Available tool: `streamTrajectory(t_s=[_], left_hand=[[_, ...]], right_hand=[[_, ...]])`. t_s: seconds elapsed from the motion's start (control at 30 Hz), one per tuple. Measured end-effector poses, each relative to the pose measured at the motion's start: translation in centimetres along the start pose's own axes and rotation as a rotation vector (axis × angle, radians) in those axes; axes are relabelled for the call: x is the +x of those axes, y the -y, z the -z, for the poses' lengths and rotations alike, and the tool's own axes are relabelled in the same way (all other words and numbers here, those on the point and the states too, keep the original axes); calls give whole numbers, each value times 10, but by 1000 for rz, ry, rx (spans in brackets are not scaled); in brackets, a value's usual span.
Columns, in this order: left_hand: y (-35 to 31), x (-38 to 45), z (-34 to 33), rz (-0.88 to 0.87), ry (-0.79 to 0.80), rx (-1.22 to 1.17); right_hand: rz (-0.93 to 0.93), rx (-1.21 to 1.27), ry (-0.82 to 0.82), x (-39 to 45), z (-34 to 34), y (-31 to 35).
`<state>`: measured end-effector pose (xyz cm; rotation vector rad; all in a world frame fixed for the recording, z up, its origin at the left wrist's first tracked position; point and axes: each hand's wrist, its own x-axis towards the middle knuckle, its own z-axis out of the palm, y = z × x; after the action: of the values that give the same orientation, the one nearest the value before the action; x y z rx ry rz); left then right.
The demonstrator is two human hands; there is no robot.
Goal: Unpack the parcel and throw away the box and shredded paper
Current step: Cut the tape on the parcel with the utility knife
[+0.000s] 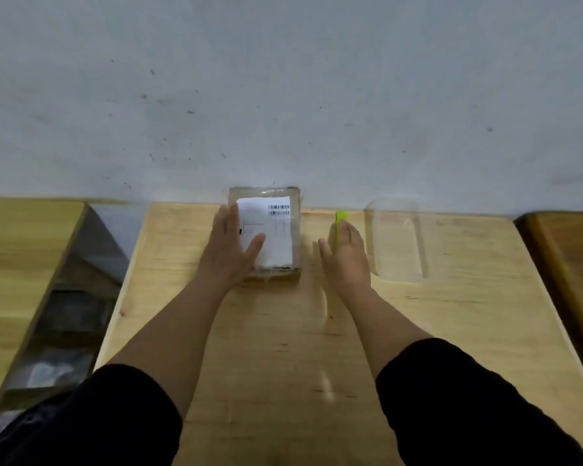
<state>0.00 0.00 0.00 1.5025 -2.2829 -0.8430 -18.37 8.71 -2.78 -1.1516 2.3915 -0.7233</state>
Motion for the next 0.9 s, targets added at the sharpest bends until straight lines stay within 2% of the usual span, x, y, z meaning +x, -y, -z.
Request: streamTrajectory(t_s=[0.13,0.3,0.4,0.53,0.6,0.77,0.9], left_hand=[[11,2,-11,36,30,-5],[18,3,-21,45,-52,-67],[21,5,-23,11,-80,-91],[21,4,-23,0,-86,-95],[21,4,-23,5,-86,-103],[20,5,-24,20,-85,-105],[23,4,-22,27,-68,-127]], right_hand=[[10,8,-10,12,-13,-11],[51,35,-15,19,-29,-26],[95,7,-84,18,-35,-30],[63,-61,-189,21,-33,-22],[32,29,-170,21,-29,-14],[-62,343,-274,19,-14,28],[-46,477,-176,2,-13,62]])
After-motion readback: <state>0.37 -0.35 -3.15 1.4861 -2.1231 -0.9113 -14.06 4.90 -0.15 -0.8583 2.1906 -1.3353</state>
